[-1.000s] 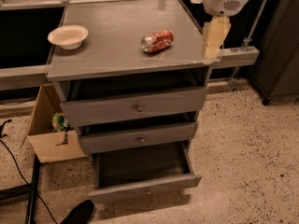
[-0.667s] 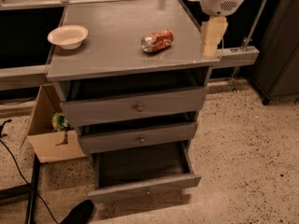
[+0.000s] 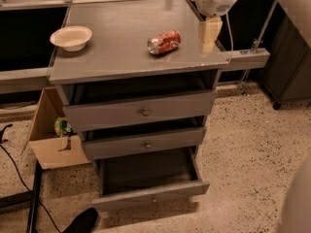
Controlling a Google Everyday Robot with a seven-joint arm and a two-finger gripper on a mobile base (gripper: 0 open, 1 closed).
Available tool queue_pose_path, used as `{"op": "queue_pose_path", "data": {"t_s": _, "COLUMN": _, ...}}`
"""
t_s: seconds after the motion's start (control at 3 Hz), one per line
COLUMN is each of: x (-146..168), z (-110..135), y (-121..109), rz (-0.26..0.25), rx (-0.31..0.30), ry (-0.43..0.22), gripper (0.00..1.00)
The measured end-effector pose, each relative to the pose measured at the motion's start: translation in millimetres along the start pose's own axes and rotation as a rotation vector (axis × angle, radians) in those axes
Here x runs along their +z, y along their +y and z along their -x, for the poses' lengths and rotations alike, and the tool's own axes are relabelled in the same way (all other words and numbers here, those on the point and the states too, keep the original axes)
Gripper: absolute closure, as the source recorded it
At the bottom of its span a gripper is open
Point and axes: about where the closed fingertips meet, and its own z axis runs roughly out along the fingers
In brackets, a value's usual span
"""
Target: Place coke can into bottom drawer
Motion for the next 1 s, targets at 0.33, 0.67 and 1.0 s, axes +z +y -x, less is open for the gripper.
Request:
{"op": "queue_pose_path", "data": {"t_s": 0.33, "x": 34.8, "z": -2.7, "y": -23.7, "rz": 0.011, "rx": -0.1, "ry": 0.015, "gripper": 0.0}}
{"op": "queue_pose_path", "data": {"t_s": 0.67, "x": 68.8, "z": 0.3, "y": -48.8, "rz": 0.024, "rx": -0.159, "ry": 0.027, "gripper": 0.0}}
{"op": "queue_pose_path", "data": {"t_s": 1.0, "x": 106.8, "z": 19.9, "y": -80.2, "rz": 0.015, "rx": -0.195, "ry": 0.004, "gripper": 0.0}}
